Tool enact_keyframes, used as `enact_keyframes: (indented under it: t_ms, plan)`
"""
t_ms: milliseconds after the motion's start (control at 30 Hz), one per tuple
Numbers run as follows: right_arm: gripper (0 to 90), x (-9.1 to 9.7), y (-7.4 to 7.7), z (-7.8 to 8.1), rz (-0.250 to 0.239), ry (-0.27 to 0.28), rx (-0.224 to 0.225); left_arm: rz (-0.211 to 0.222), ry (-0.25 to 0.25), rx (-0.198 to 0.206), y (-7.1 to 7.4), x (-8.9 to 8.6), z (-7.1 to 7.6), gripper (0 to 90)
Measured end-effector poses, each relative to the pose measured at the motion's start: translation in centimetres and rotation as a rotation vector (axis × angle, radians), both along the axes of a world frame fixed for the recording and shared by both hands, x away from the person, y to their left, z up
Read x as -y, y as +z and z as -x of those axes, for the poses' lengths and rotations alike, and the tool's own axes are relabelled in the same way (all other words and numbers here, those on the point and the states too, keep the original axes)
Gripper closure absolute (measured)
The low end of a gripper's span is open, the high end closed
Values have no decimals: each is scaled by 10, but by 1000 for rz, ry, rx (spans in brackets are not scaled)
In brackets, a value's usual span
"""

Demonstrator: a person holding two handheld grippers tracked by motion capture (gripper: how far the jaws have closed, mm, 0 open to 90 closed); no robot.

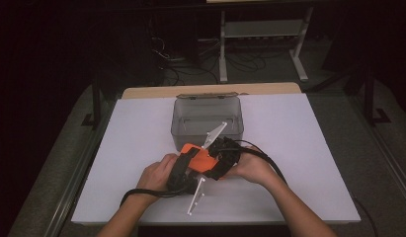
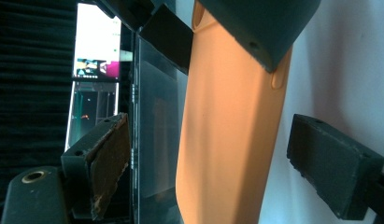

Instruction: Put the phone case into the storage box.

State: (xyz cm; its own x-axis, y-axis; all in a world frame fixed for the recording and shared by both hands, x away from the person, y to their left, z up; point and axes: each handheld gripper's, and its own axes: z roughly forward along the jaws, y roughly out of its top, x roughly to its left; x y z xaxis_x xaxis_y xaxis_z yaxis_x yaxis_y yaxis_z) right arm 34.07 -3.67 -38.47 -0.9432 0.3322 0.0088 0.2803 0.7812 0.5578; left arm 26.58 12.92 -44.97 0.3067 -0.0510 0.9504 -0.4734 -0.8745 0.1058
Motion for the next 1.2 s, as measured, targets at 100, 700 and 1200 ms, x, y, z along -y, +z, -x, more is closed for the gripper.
enact_keyframes:
  t_ms: [100, 700, 1200]
  plan:
    - [151, 0, 0, 0, -2, -1, 2, -1, -1, 9, -1, 0, 0, 147]
    - [151, 1, 1, -1, -13, -16, -5, -22, -9, 70, -1, 3, 5, 297]
    - [151, 1, 2, -2, -22, -27, -4, -67, 8, 114, 0, 6, 10, 407]
